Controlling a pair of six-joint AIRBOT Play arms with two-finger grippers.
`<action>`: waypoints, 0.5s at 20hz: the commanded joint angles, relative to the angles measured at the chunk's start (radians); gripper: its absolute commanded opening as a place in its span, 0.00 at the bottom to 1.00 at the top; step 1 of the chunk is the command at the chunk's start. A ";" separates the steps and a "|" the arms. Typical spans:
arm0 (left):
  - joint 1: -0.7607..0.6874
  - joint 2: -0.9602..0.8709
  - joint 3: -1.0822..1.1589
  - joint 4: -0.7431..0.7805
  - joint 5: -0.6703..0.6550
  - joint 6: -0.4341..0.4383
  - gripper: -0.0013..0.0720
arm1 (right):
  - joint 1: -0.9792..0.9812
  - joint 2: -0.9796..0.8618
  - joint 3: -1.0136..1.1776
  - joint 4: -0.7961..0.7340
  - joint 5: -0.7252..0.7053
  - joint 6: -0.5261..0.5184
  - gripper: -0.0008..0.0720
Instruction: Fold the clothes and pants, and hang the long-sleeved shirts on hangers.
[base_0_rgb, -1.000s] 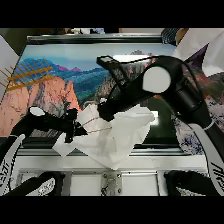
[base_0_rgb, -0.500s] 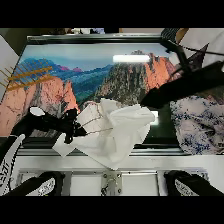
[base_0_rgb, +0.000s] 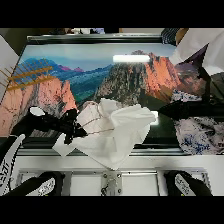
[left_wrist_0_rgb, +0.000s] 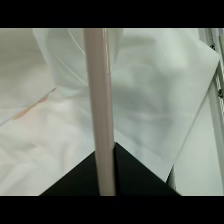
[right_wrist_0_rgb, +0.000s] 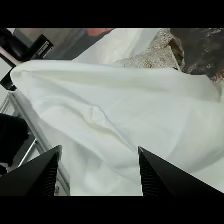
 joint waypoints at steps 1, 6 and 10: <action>0.001 0.000 0.000 0.000 -0.009 -0.004 0.04 | -0.022 0.002 -0.111 0.040 0.001 -0.189 0.74; 0.001 0.000 0.000 0.001 -0.027 -0.008 0.04 | -0.021 0.002 -0.164 0.040 0.002 -0.343 0.74; 0.001 0.000 0.000 0.001 -0.026 -0.019 0.04 | -0.021 0.002 -0.164 0.041 0.002 -0.491 0.74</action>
